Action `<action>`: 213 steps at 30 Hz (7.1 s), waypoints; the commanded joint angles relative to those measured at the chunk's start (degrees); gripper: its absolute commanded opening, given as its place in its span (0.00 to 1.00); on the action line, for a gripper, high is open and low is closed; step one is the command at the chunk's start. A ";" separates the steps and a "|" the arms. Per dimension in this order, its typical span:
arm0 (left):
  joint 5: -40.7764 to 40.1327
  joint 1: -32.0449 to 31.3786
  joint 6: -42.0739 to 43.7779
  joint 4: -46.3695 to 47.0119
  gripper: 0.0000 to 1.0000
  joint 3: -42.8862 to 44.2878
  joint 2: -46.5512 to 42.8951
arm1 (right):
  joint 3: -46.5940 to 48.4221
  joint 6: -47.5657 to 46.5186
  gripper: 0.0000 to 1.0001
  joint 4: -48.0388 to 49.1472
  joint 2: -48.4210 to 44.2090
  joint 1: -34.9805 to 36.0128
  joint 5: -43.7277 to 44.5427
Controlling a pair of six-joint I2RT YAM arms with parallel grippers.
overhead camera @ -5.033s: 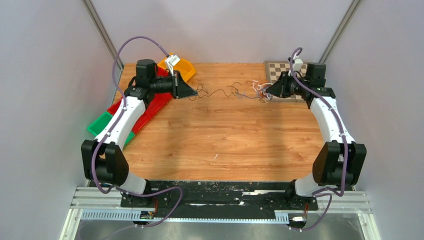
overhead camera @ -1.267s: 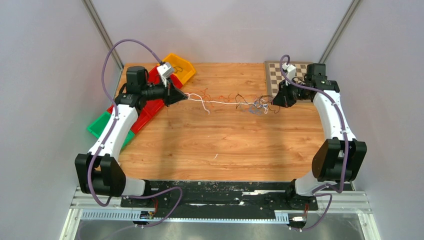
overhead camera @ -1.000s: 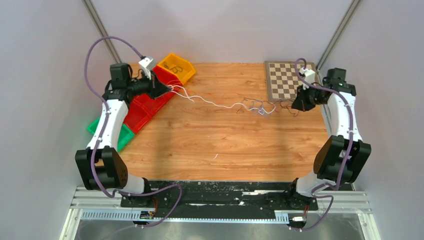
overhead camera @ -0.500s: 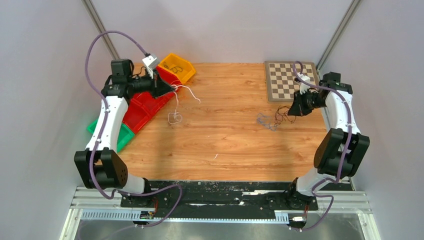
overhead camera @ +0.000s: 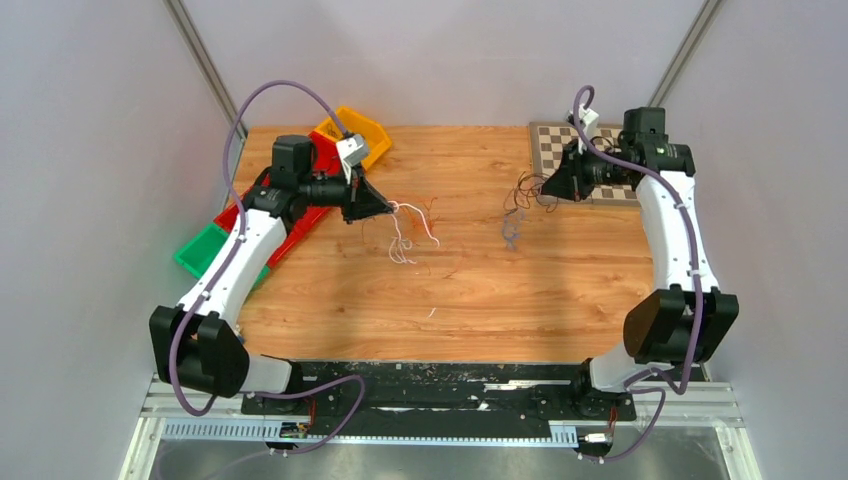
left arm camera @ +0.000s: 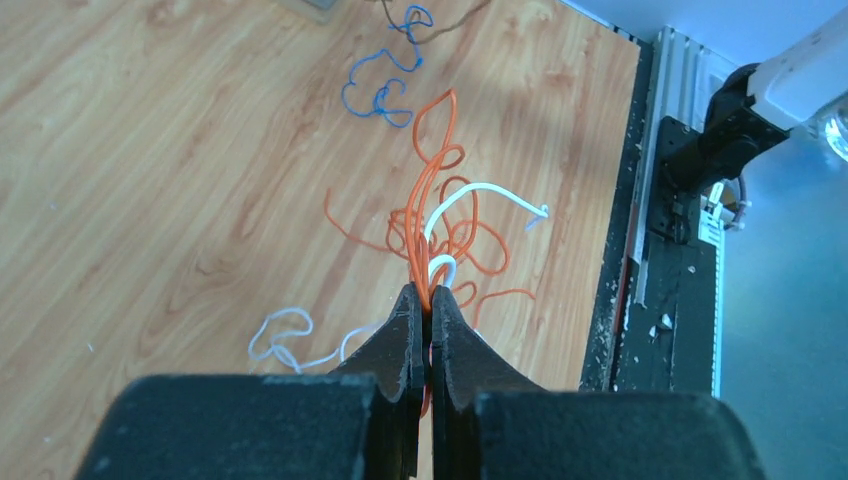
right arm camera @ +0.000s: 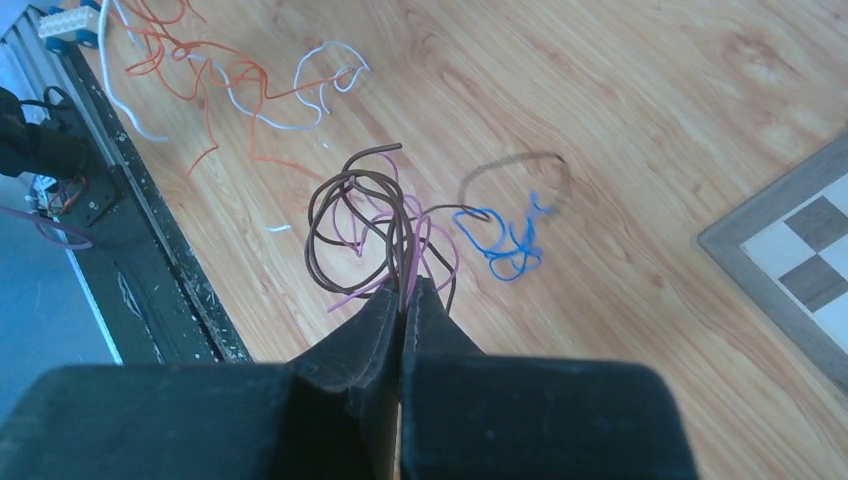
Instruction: Untangle the cables
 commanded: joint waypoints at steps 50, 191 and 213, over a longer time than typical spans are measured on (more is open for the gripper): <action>-10.57 -15.48 3.71 11.10 0.60 -22.64 15.19 | -26.01 14.38 0.30 29.57 20.70 32.21 6.55; -44.01 21.48 -30.39 42.07 0.00 64.30 27.01 | -12.98 2.10 0.73 10.66 9.62 5.83 12.95; -37.83 21.44 -23.87 39.52 0.00 45.84 28.93 | -12.32 2.27 0.73 10.72 11.60 5.85 13.92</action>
